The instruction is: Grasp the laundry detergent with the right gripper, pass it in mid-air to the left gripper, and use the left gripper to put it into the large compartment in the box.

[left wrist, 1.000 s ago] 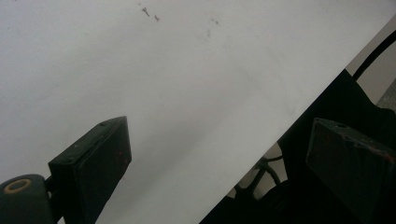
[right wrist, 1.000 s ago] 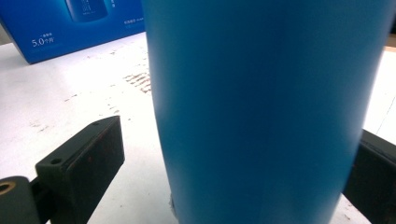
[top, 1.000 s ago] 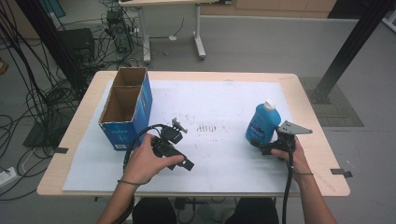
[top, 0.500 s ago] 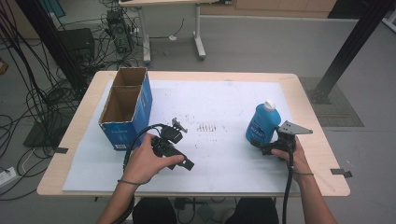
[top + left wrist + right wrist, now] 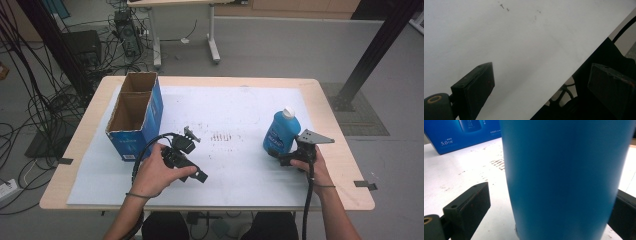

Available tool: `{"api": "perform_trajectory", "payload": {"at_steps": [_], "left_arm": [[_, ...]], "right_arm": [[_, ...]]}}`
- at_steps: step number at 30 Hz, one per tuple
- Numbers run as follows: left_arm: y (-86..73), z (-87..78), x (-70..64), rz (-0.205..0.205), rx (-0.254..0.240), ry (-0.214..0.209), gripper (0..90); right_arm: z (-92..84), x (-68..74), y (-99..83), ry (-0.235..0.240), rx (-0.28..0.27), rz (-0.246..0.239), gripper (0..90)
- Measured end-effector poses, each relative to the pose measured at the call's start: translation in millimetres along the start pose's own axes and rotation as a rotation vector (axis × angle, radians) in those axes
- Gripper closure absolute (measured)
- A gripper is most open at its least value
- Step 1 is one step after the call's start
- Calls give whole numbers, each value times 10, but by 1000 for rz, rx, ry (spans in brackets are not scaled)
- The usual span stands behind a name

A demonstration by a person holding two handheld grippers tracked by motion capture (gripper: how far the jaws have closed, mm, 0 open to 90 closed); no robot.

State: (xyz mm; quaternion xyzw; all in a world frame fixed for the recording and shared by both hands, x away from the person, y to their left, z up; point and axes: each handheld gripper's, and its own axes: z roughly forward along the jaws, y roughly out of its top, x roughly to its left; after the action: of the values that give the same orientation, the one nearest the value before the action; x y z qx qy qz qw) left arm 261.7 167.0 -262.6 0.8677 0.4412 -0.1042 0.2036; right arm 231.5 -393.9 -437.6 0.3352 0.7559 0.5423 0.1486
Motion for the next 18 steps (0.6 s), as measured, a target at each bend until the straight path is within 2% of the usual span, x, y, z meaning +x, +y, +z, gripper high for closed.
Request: {"api": "perform_trajectory", "payload": {"at_steps": [18], "left_arm": [[-3,-5,3,0,-2,-3,70]], "right_arm": [[4,-2,6,1,4,-4,25]]}}
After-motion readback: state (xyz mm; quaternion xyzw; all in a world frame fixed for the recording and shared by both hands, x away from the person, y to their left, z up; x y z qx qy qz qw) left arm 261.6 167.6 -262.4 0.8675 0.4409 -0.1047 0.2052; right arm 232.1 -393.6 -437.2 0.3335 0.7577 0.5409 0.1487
